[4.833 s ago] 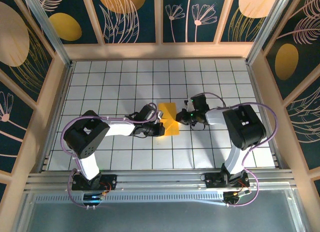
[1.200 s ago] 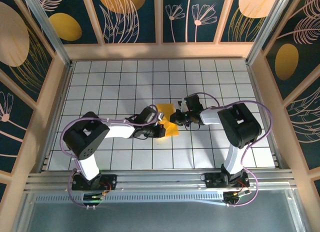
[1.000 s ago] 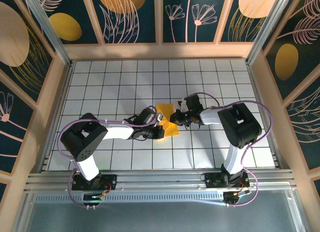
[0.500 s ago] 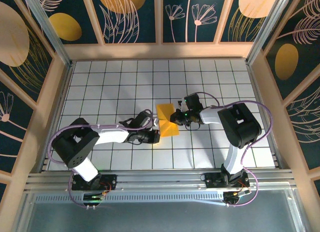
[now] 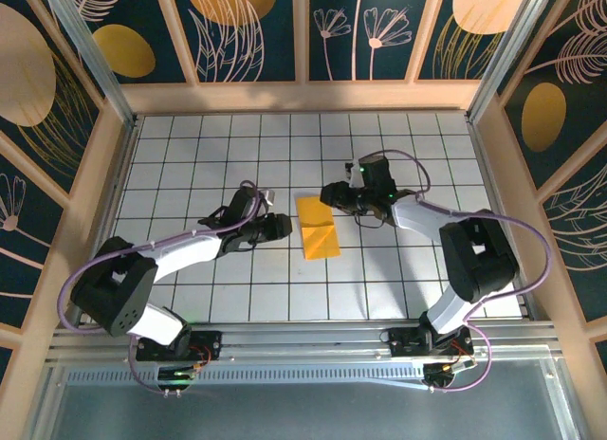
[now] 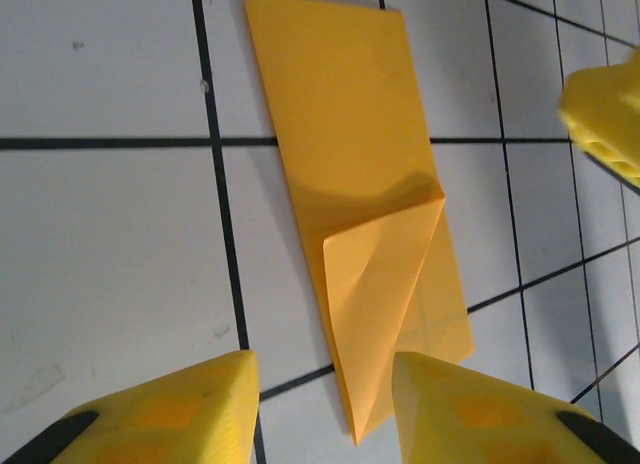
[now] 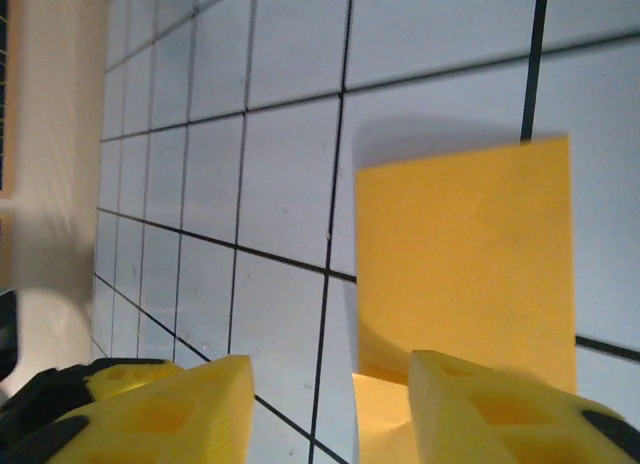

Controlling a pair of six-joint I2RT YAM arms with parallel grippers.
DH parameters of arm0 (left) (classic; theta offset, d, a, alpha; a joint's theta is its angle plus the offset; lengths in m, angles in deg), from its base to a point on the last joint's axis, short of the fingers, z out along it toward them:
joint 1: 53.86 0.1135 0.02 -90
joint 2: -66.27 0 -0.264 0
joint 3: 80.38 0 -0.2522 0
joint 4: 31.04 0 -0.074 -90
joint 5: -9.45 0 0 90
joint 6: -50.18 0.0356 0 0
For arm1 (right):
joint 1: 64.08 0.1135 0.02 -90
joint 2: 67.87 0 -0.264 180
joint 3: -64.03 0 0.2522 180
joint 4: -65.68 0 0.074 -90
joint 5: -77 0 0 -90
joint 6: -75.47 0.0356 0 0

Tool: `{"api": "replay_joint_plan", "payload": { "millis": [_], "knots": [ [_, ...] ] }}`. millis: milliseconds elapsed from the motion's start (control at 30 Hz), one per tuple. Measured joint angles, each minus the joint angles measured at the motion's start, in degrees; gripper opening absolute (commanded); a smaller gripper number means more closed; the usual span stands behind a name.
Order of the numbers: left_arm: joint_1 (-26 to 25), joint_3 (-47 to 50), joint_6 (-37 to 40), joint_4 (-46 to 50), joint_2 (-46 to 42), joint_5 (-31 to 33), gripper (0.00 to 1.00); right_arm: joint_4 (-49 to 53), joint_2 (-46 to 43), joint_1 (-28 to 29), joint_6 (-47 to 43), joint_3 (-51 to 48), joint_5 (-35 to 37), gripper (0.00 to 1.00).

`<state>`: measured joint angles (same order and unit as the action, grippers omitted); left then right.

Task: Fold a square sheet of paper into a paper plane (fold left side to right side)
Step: Turn over the paper at the center of the table.

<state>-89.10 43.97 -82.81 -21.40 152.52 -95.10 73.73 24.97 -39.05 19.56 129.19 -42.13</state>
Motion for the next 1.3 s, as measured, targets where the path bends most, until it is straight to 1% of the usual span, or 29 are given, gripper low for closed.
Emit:
{"api": "replay_joint_plan", "payload": {
  "millis": [100, 167, 300, 467, 767, 800, 900, 1167, 1300],
  "knots": [
    [0.07, -2.64, 0.04, -1.4, 3.87, -1.42, 0.4, -2.58, -3.52, -1.75, 0.35, -2.54, 0.68, 0.61],
    [0.07, -4.09, 0.07, -2.4, 6.36, -2.38, 0.4, -4.76, -5.92, -3.06, 1.05, -5.18, 0.63, 0.69],
    [0.07, -6.43, 0.33, -3.5, 10.71, -4.26, 0.37, -9.99, -9.31, -6.03, 3.23, -10.93, -0.55, 0.74],
    [0.07, -8.48, 0.94, -4.24, 15.39, -5.95, 0.31, -13.9, -10.58, -8.39, 5.31, -15.43, -2.05, 0.74],
    [0.07, -9.68, 1.79, -4.66, 18.84, -7.8, 0.24, -15.87, -10.62, -8.46, 5.75, -15.96, -3.32, 0.74],
    [0.07, -9.73, 1.81, -4.87, 19.21, -8.04, 0.22, -15.96, -10.62, -8.46, 5.75, -15.96, -3.45, 0.74],
    [0.07, -9.73, 1.99, -4.96, 19.93, -8.83, 0.16, -15.98, -10.62, -8.48, 5.73, -15.96, -3.52, 0.74],
    [0.07, -10.1, 2.21, -5.99, 20.48, -9.7, 0.05, -15.98, -10.62, -8.5, 5.7, -15.96, -3.96, 0.74],
    [0.07, -10.01, 2.23, -6.54, 20.24, -9.68, 0.02, -15.98, -10.54, -8.5, 5.68, -16.04, -5.09, 0.7]
  ]
}}
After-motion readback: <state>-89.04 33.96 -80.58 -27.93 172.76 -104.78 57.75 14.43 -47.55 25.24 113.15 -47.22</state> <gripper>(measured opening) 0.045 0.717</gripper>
